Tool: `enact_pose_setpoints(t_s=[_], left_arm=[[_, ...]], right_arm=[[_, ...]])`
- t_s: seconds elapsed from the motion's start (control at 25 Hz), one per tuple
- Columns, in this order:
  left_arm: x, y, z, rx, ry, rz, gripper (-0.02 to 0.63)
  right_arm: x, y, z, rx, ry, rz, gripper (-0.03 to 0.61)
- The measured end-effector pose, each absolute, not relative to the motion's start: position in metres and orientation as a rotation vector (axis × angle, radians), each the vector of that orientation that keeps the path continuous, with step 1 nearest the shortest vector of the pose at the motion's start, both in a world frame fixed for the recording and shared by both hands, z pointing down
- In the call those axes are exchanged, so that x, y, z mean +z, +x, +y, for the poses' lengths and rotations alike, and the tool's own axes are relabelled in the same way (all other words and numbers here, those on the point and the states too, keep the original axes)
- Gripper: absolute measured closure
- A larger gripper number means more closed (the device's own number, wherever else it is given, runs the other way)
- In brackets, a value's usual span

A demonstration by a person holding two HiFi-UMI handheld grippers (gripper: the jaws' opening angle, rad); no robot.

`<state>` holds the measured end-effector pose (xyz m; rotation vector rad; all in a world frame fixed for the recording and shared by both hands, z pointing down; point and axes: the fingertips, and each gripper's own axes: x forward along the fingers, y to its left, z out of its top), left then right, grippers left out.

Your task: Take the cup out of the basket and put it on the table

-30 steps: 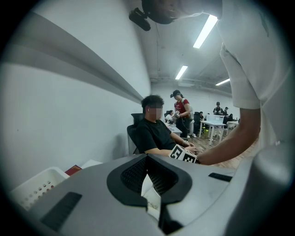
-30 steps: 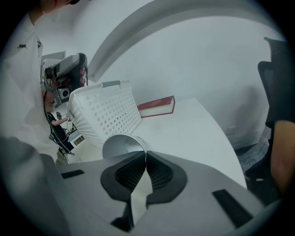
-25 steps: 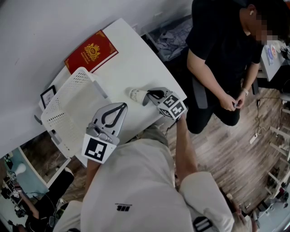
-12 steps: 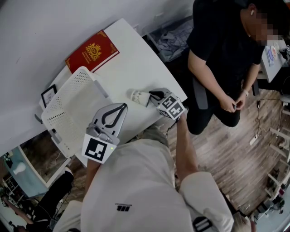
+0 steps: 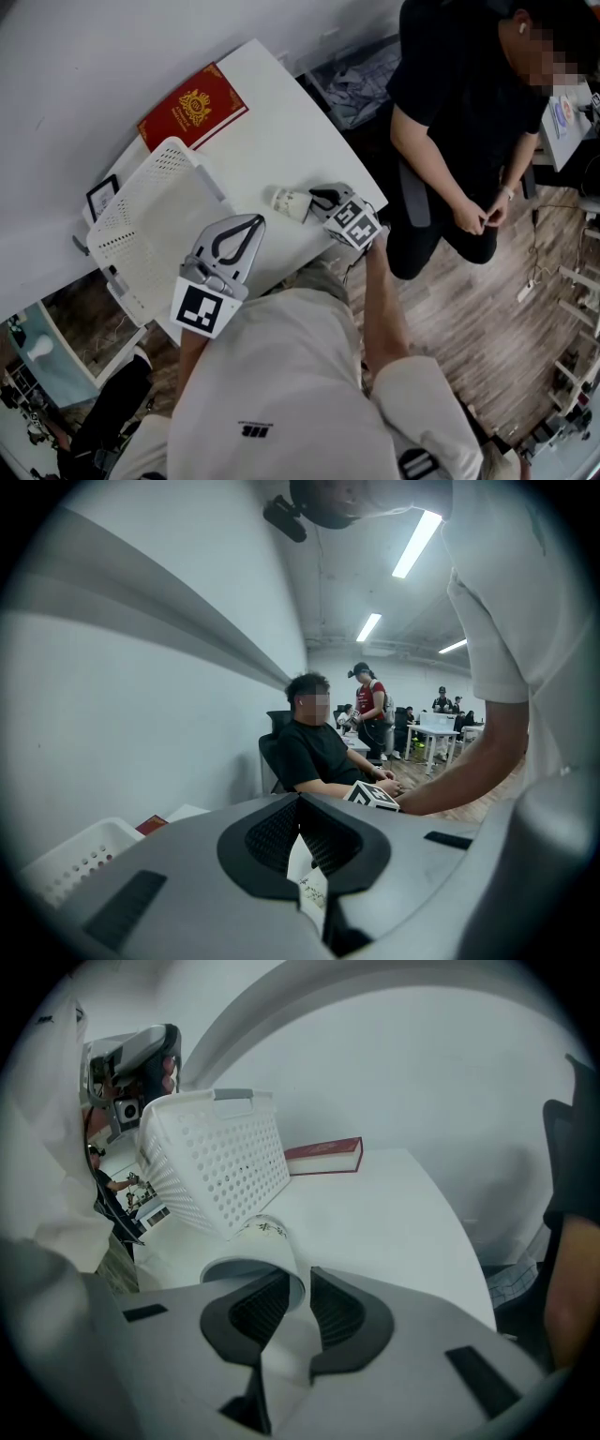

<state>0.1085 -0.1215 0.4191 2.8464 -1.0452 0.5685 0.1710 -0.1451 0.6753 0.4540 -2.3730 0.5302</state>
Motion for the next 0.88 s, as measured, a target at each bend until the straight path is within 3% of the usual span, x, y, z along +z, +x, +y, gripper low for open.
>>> enact_pose_setpoints(t_s=[0.12, 0.88], left_arm=[[0.418, 0.109, -0.12, 0.564, 2.842, -1.047, 0.604], [0.416, 0.109, -0.114, 0.547, 2.843, -1.06, 0.604]], right_arm=[[0.675, 0.171, -0.142, 0.522, 0.435, -2.368, 0.493], [0.672, 0.183, -0.13, 0.481, 0.442, -2.345, 0.491]])
